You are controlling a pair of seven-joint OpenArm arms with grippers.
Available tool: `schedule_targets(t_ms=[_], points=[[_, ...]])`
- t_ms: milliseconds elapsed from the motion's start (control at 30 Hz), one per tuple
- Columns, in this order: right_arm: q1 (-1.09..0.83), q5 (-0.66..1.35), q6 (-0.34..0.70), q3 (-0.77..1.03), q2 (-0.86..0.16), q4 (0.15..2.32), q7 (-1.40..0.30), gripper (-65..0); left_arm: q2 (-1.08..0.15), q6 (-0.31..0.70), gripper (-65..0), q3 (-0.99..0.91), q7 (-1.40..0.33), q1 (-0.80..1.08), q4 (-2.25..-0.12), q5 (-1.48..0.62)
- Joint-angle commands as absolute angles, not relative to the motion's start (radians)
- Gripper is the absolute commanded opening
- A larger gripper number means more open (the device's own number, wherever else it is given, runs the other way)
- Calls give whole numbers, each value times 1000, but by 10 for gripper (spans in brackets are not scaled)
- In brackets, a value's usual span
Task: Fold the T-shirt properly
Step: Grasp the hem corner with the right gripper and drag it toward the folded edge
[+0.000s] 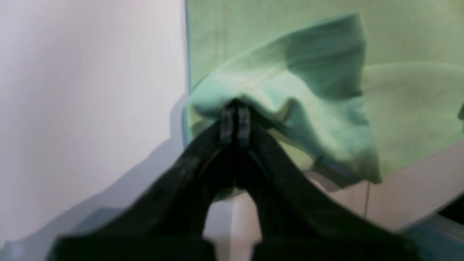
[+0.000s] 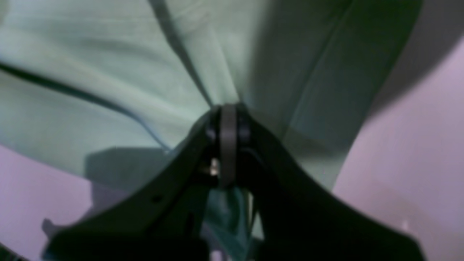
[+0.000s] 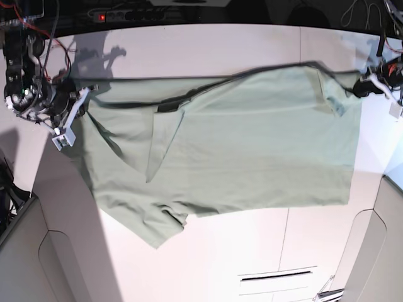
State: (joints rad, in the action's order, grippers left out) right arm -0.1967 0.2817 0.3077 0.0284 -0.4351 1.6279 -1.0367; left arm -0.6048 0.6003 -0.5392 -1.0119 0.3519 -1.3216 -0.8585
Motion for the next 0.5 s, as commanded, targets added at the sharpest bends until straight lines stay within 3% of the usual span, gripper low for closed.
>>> schedule_targets(t_ms=[0,233,467], points=[[-257,254,312,33,-440,1634,-1182,-650,-610,593,-650,-566,-1090,384,-1332,-794],[-408,254,310,116,-440,1760,-1183,-650,-579,641,-650,-711,-1109,489,-1363,-904],[-395,254,309,127,-440,1778,-1182,-650,-572,641,-650,-723,-1111,479,-1374,-918]])
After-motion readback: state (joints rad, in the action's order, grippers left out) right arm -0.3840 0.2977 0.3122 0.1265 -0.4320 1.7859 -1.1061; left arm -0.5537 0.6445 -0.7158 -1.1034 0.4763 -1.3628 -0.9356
